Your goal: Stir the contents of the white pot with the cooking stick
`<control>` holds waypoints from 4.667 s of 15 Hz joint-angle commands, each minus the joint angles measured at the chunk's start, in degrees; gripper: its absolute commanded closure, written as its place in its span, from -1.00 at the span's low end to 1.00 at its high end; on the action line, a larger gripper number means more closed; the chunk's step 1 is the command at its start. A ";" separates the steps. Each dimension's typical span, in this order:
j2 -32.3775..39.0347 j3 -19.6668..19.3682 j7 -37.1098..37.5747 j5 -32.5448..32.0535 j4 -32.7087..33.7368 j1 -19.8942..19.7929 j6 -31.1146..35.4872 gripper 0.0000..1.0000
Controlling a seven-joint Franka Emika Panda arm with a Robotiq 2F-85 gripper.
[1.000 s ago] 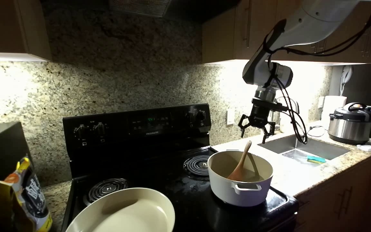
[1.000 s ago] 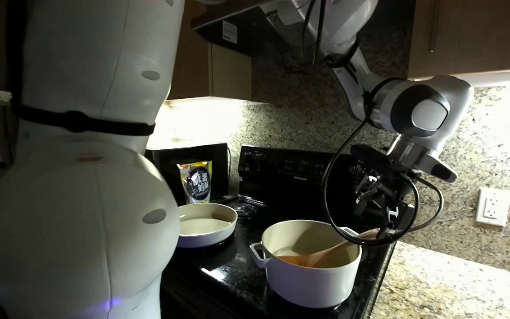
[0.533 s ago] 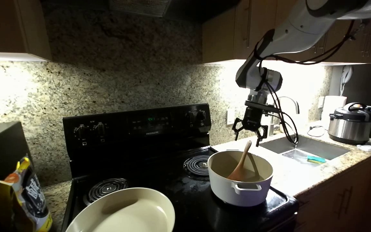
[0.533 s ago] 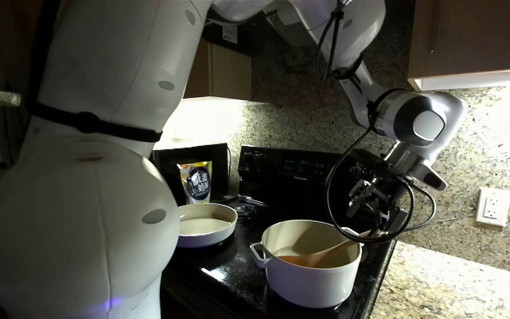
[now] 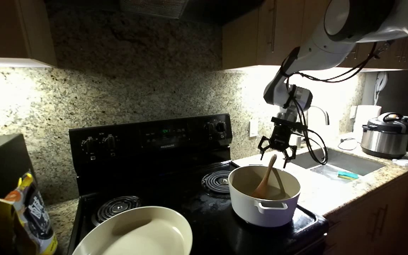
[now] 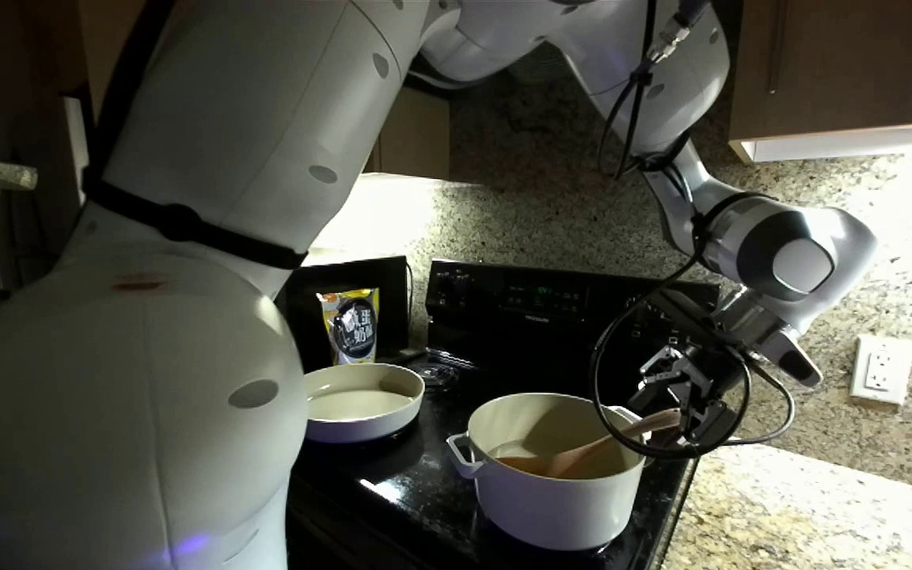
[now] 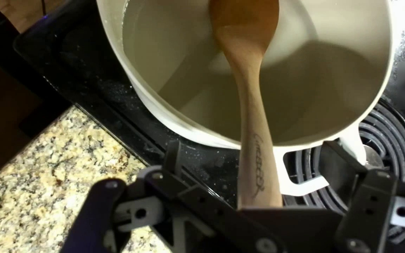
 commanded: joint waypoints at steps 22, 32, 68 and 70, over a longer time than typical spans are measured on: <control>1.69 -0.24 1.50 8.08 4.43 -3.52 1.75 -1.00; 1.75 -0.09 1.37 6.57 4.09 -2.86 1.52 0.17; -20.98 -0.27 6.28 0.53 -22.38 4.31 28.06 0.88; -20.77 -0.29 8.95 -0.15 -22.62 4.96 30.47 0.88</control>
